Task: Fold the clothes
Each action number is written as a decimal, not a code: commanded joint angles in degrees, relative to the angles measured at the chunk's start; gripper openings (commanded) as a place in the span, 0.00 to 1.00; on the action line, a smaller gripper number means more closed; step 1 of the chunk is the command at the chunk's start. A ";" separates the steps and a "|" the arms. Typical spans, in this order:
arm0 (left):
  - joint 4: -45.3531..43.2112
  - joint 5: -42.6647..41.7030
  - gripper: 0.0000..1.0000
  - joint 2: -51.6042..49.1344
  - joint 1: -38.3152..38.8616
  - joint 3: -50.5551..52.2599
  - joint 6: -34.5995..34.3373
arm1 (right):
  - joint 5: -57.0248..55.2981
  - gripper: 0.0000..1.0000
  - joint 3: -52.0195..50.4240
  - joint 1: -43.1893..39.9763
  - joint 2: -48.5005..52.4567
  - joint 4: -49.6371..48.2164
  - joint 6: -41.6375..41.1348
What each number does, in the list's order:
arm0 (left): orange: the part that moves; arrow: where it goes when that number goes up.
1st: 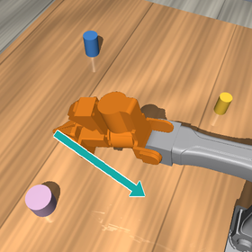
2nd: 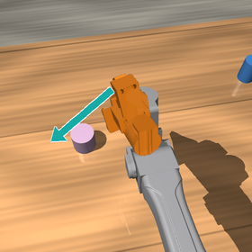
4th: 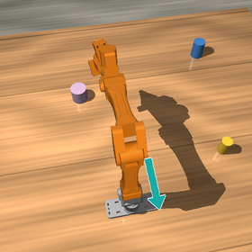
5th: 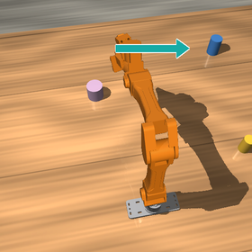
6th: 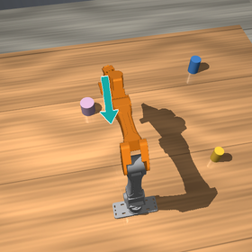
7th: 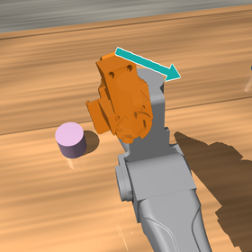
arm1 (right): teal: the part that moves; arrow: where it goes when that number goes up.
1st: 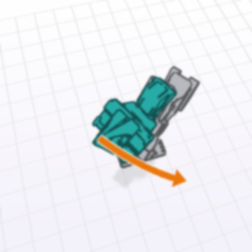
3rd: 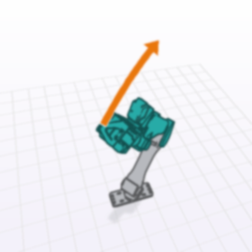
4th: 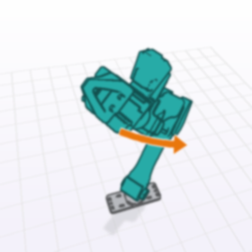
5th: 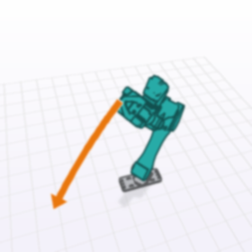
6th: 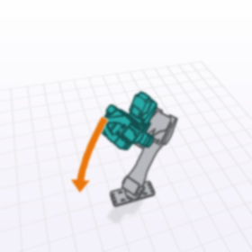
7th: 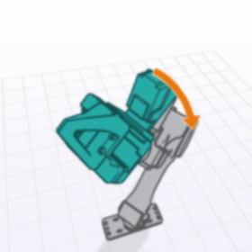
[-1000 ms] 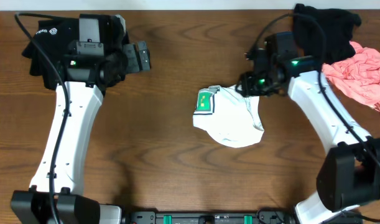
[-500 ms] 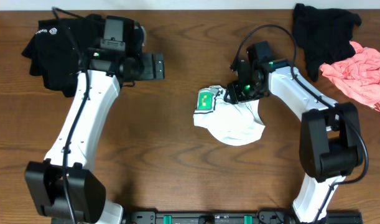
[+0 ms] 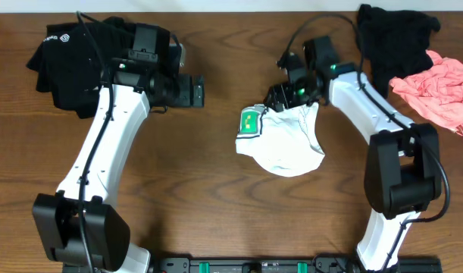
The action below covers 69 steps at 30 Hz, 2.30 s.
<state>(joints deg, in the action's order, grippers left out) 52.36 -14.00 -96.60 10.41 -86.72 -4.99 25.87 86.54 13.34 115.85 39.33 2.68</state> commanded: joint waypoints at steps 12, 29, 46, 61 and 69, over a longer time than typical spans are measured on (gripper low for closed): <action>1.60 -26.25 0.98 -6.45 1.68 3.28 9.60 | 3.30 0.99 11.56 -7.85 -4.90 22.47 2.29; -6.12 -30.77 0.98 -17.20 4.87 3.28 10.95 | 4.50 0.99 -4.13 -12.04 -4.90 21.24 -7.58; -9.03 -30.36 0.98 -18.58 6.73 3.28 14.25 | 12.11 0.98 -10.51 -12.26 -5.84 8.59 -9.90; -13.27 -30.62 0.98 -24.13 7.15 3.28 10.40 | 10.99 0.99 -2.67 -17.33 -21.88 6.08 -6.84; -19.26 -37.55 0.98 -26.29 9.27 3.28 6.08 | 5.64 0.99 -2.62 -17.84 -28.48 6.60 -6.88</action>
<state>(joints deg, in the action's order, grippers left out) 34.35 -47.81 -122.10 17.98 -83.37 3.84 33.61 83.13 -4.25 88.68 45.50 -5.37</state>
